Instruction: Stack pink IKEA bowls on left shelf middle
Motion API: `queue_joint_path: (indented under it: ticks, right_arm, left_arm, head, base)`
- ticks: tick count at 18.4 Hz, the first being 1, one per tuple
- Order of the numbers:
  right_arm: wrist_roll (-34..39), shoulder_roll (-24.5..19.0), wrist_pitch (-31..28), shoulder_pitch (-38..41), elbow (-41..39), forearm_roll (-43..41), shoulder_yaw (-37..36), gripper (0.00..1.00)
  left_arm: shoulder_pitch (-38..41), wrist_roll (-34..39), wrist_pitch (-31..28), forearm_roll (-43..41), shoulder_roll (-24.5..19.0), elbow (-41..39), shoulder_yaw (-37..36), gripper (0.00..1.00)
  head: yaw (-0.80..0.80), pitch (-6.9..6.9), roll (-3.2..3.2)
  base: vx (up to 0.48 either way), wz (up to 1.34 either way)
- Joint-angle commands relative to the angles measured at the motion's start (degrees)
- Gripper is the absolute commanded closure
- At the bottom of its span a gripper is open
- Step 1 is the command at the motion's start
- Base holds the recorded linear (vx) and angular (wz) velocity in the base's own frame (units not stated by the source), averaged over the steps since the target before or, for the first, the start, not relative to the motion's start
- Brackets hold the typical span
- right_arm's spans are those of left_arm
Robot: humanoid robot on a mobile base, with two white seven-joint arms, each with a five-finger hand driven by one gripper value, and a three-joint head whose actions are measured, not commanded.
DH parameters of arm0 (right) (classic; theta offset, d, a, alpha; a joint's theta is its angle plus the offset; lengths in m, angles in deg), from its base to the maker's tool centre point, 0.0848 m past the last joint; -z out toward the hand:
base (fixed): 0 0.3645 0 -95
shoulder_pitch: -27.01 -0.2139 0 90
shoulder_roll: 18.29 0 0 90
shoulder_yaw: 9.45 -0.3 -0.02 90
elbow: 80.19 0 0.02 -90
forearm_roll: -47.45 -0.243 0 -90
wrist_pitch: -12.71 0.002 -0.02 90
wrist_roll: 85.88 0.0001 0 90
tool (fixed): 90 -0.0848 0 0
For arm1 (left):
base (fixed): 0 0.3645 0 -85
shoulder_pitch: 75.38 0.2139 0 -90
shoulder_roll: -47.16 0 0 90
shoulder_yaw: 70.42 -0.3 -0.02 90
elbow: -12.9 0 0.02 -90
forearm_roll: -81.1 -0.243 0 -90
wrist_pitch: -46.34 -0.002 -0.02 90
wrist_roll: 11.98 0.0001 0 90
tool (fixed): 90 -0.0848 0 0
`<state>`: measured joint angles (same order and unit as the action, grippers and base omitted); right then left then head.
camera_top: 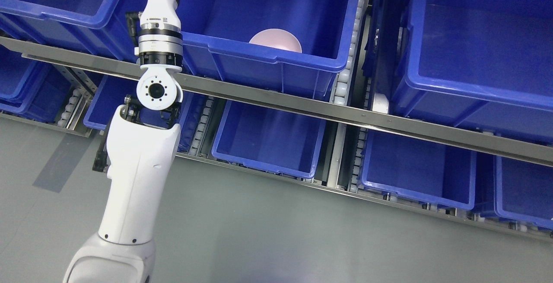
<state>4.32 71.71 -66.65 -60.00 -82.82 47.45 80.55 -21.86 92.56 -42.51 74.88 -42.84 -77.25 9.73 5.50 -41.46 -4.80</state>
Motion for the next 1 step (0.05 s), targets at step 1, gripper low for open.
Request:
queue_joint_path:
  ticks: [1]
  right_arm:
    - [-0.02, 1.00, 0.00, 0.00, 0.00, 0.44, -0.53, 0.00]
  left_arm:
    - [0.01, -0.04, -0.01, -0.02, -1.00, -2.05, 0.44, 0.00]
  head:
    - [0.00, 0.00, 0.00]
  base:
    - [0.000, 0.00]
